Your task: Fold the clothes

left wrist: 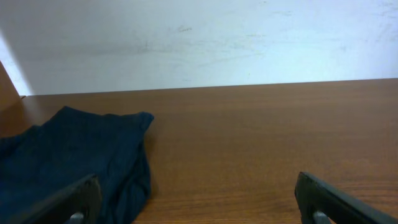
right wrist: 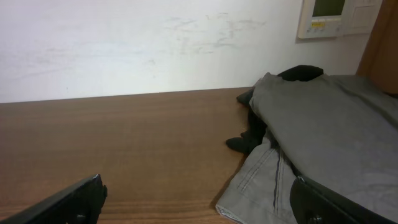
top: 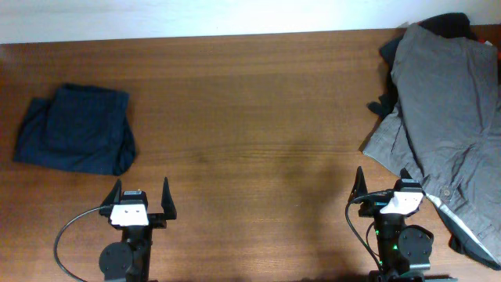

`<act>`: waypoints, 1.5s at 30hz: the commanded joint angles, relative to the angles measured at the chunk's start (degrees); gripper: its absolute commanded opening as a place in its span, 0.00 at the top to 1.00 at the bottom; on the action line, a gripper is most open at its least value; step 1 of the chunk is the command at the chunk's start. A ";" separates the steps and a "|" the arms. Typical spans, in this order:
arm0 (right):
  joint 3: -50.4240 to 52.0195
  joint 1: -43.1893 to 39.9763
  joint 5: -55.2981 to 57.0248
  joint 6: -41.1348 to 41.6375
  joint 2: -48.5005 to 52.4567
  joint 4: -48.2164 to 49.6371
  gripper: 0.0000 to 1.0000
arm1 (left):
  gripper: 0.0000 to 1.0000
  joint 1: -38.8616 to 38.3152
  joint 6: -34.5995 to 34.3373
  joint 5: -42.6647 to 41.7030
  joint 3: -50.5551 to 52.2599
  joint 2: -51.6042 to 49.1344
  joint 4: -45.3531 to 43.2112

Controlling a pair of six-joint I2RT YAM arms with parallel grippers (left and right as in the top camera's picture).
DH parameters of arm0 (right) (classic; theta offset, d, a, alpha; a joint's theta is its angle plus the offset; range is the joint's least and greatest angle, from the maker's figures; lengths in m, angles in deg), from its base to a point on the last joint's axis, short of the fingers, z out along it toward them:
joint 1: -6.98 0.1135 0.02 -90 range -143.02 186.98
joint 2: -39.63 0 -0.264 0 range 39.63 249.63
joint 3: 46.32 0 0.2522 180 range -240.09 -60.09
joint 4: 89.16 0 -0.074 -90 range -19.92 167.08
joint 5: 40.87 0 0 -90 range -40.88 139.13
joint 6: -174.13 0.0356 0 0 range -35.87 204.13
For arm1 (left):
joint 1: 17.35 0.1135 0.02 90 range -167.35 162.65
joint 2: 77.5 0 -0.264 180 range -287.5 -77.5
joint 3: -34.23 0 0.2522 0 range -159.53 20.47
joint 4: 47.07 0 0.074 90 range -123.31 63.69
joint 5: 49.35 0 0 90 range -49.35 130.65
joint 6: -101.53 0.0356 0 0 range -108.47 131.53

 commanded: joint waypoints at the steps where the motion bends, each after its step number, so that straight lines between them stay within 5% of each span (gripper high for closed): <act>1: 0.26 -0.37 0.94 0.63 -0.42 -0.31 0.01 | 0.01 -0.96 -0.15 -0.59 0.22 0.61 0.24; 45: 0.26 -0.37 0.94 0.63 -0.42 -0.31 0.01 | 0.01 -2.58 -0.15 -0.61 0.17 0.59 0.26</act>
